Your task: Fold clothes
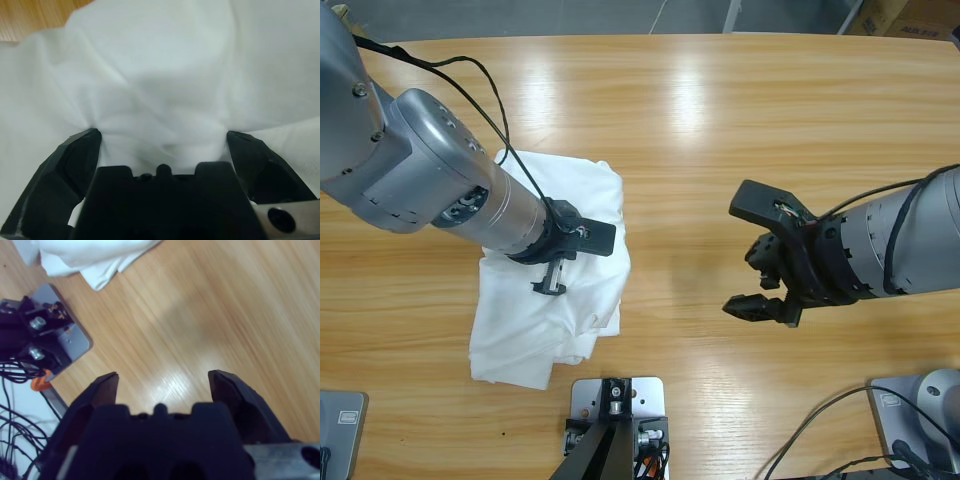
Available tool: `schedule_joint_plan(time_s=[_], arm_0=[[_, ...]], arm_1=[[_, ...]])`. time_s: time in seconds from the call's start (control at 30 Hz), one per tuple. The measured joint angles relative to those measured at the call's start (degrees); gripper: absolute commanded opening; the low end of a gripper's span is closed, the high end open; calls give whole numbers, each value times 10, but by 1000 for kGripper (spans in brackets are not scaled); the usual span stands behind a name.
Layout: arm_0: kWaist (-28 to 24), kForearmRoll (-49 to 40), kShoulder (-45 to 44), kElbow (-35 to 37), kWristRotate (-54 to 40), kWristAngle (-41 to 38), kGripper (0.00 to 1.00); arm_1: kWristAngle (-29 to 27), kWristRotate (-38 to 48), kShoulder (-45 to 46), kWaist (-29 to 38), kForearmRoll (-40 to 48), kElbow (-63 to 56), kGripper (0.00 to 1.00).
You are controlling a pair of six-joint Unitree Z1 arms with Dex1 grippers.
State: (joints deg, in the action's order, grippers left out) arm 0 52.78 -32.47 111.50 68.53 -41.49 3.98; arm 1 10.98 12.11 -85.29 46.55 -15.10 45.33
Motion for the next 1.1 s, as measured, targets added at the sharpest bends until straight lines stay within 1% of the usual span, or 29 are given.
schedule_joint_plan(time_s=[0.1,0.23,0.33,0.43,0.73,0.93,1.1], arm_0=[[0,-12,-37,-4,1,0,968],[-5,-52,-134,-2,2,0,964],[-20,-65,-152,-12,7,0,964],[-38,-65,-138,-22,15,0,964],[-42,-57,-5,7,15,-19,964],[-42,-57,25,34,23,-19,964],[-52,-57,33,37,76,-19,968]], arm_1=[[0,1,10,0,0,-5,908],[0,3,21,0,0,-5,908],[0,4,22,0,0,-5,908],[0,4,22,0,0,-6,908],[0,4,22,0,3,-32,908],[0,5,22,0,4,-35,908],[0,5,22,0,4,-37,908]])
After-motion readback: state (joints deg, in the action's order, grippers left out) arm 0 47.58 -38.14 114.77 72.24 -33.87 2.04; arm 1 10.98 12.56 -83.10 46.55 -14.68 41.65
